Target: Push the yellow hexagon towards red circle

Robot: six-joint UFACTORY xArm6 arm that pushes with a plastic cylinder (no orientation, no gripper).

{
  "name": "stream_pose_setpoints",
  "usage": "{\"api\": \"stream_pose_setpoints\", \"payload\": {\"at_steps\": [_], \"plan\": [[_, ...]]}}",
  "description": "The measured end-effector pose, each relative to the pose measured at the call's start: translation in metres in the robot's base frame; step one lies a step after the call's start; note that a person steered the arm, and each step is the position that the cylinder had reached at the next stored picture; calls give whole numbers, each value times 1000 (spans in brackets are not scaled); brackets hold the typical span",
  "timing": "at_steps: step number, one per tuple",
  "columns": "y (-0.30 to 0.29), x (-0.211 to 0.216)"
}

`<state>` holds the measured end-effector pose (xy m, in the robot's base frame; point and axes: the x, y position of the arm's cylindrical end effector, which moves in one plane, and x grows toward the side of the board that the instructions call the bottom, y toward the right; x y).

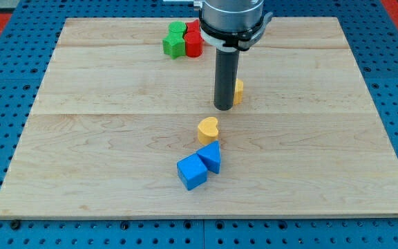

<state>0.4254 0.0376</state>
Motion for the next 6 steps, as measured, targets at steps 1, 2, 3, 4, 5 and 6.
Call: {"api": "stream_pose_setpoints", "payload": {"at_steps": [1, 2, 3, 4, 5, 6], "plan": [[14, 15], [35, 16], [35, -15], [25, -59], [17, -90], [23, -57]]}}
